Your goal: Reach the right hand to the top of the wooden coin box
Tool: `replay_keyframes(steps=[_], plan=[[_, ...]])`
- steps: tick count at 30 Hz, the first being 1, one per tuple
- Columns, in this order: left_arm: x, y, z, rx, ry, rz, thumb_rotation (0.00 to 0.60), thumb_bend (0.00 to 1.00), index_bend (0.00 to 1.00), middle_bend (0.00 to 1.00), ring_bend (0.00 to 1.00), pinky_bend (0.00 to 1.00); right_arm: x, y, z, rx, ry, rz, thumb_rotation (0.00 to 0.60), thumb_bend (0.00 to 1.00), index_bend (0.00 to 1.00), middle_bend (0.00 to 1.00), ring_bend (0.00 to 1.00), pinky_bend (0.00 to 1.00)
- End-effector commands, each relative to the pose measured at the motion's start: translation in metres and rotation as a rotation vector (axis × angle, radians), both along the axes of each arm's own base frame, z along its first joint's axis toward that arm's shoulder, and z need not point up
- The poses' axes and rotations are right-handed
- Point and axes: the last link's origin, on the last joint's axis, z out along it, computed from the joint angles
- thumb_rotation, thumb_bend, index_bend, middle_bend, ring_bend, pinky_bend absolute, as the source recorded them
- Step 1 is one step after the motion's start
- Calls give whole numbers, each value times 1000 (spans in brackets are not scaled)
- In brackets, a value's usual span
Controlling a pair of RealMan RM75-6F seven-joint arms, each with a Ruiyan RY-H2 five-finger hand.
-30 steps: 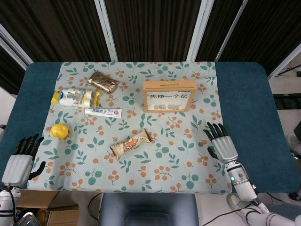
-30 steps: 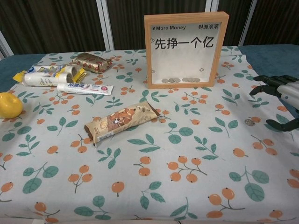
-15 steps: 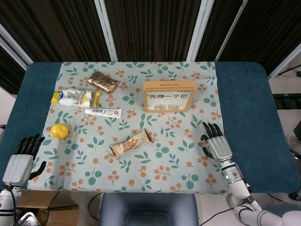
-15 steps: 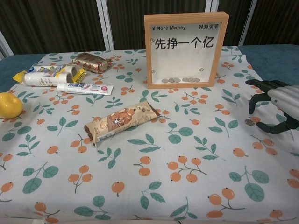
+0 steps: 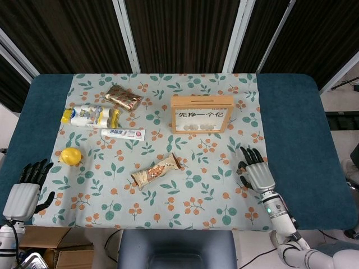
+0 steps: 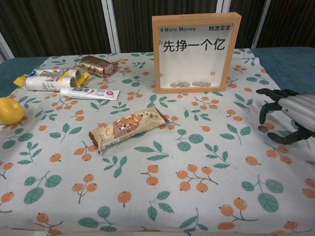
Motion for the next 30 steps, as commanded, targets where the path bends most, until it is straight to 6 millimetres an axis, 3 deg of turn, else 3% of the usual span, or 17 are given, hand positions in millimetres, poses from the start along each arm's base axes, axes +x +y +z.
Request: replay_keyframes(steps=[1, 30], plan=[[0, 0, 0, 0, 1, 0, 600, 379, 0, 0, 0, 0, 0, 0, -1, 3, 1, 0, 600, 520, 547, 40, 0, 0], [-3, 0, 0, -3, 5, 11, 600, 379, 0, 0, 0, 0, 2, -4, -10, -4, 2, -8, 600, 520, 629, 61, 0, 0]])
